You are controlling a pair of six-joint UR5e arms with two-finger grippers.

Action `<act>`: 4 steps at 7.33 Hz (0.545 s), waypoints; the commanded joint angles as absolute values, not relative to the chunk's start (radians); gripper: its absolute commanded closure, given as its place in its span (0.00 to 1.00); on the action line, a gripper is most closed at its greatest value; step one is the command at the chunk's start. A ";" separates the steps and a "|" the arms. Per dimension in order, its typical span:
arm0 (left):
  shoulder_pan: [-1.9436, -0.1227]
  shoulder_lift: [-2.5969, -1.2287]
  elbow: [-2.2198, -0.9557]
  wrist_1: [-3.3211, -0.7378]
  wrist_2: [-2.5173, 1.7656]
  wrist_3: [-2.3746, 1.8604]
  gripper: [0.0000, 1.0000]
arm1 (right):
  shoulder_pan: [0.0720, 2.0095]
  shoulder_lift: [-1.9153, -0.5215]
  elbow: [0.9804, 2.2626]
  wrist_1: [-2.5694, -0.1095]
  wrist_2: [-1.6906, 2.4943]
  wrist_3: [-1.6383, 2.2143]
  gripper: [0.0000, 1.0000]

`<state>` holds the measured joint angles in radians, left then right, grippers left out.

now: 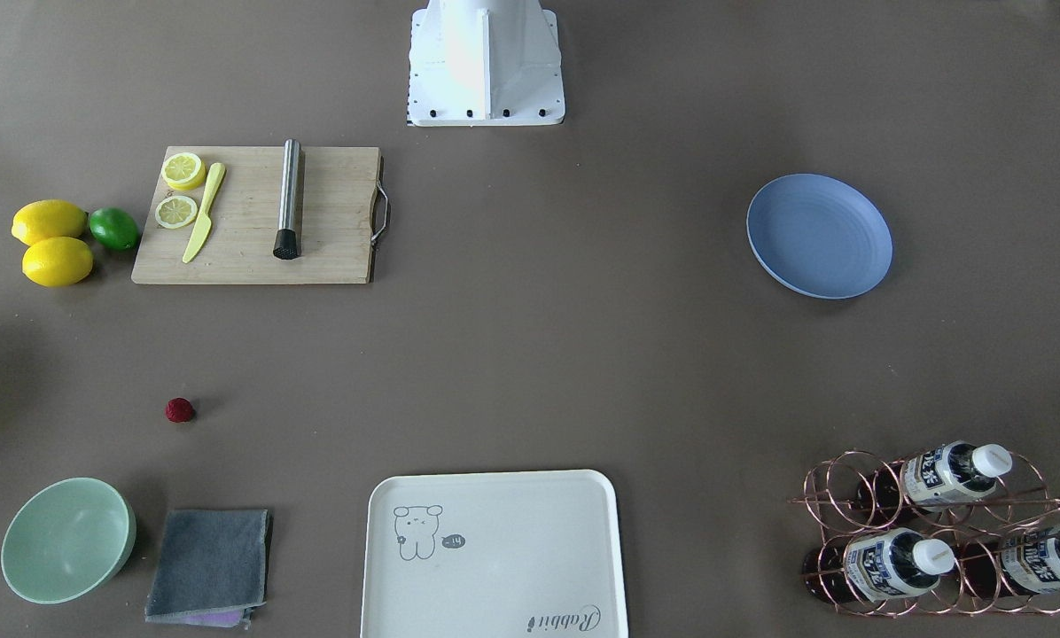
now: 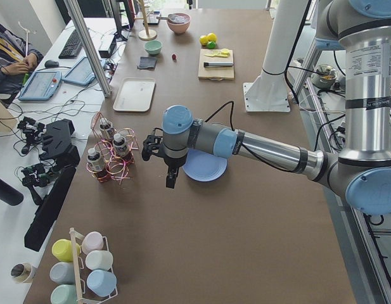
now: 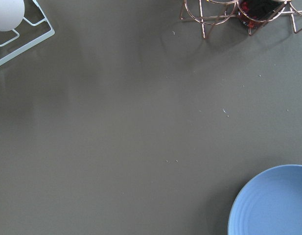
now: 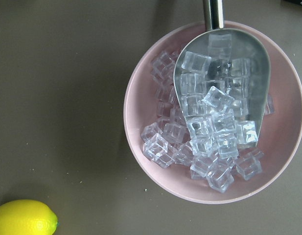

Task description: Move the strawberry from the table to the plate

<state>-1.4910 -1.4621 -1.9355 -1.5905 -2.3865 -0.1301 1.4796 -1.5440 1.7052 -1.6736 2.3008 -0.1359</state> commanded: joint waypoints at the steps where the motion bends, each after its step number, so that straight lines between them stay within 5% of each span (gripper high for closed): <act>1: -1.491 -1.408 -1.962 -1.644 -2.430 -0.124 0.03 | 1.479 -1.546 1.713 -1.674 2.316 -0.135 0.00; 4: -1.531 -1.394 -1.964 -1.657 -2.434 -0.124 0.03 | 1.468 -1.542 1.727 -1.672 2.315 -0.140 0.00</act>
<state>-1.5222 -1.3995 -1.9640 -1.6526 -2.4329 -0.1244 1.4718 -1.5445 1.7226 -1.6726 2.3156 -0.1387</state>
